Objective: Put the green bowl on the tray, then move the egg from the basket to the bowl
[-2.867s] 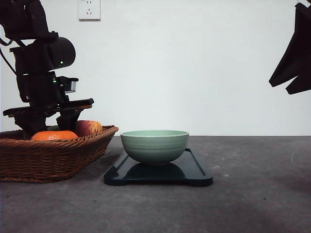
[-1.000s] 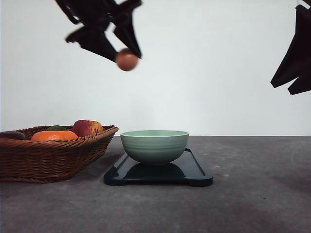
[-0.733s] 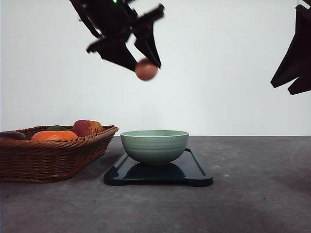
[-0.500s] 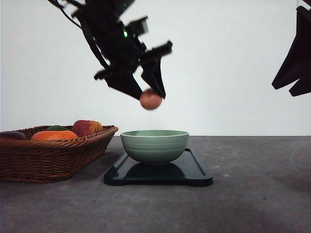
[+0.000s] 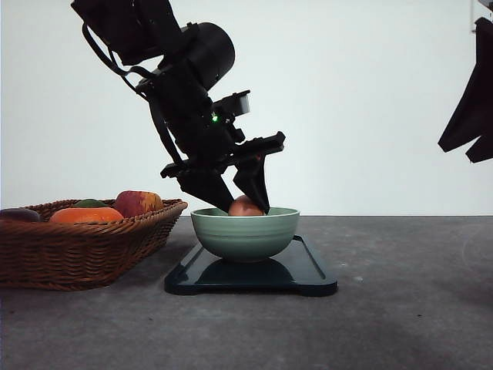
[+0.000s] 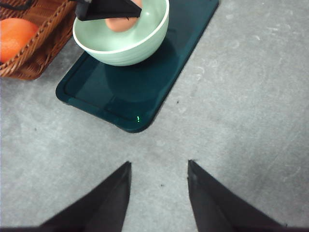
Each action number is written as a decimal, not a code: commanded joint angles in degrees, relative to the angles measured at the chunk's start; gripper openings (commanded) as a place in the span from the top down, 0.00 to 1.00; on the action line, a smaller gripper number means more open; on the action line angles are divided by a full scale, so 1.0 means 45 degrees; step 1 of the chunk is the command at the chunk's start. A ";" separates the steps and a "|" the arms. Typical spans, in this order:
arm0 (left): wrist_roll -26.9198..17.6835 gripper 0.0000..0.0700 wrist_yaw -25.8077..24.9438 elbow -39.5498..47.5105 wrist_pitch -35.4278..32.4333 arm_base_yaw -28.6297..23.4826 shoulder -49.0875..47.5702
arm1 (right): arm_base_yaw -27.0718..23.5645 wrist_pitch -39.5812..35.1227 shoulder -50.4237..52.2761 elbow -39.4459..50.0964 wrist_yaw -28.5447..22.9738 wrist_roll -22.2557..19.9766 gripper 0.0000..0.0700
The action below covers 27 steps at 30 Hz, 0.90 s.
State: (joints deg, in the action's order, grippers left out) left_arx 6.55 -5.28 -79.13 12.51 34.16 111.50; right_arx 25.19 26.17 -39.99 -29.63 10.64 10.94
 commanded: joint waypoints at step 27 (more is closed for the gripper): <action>-0.0259 0.60 0.0224 -0.0238 -0.0282 0.0233 0.1042 | 0.0102 0.0056 -0.0078 -0.0063 -0.0010 0.0046 0.67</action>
State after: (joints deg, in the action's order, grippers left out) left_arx 5.91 -4.38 -79.13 11.59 34.64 114.91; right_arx 25.19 26.65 -39.99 -29.63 10.65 10.94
